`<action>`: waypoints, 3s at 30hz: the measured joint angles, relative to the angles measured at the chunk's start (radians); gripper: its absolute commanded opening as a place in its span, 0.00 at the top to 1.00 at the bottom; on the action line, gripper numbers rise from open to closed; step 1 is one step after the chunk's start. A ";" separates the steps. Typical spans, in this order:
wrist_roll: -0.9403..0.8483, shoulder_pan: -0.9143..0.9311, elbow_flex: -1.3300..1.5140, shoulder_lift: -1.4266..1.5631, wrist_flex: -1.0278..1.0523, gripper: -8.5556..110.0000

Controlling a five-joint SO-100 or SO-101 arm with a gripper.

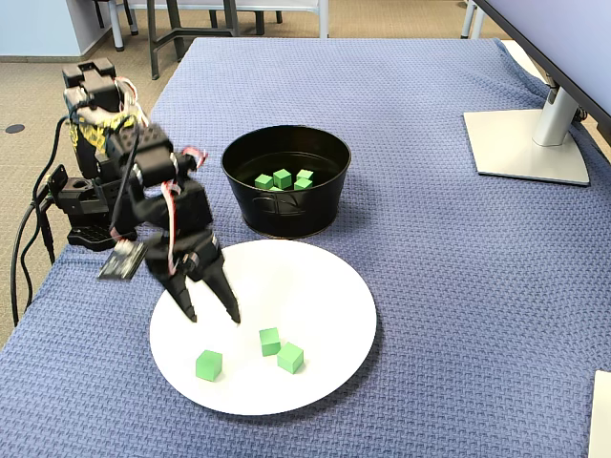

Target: Pick up the green cubes from the white plate and place them in the black recipient

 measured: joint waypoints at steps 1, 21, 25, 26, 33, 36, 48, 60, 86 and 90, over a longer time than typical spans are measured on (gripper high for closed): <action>0.000 0.002 -0.020 -0.023 0.009 0.71; 0.029 0.055 -0.322 -0.314 0.112 0.69; 0.029 0.054 -0.376 -0.357 0.118 0.70; 0.029 0.054 -0.387 -0.365 0.118 0.71; 0.029 0.054 -0.457 -0.423 0.118 0.87; 0.029 0.054 -0.460 -0.426 0.118 0.93; 0.061 0.054 -0.426 -0.394 0.106 0.93; 0.287 -0.089 -0.071 0.360 0.202 0.93; 0.561 -0.942 0.291 0.819 0.175 0.66; 0.410 -0.716 0.284 0.798 0.094 0.70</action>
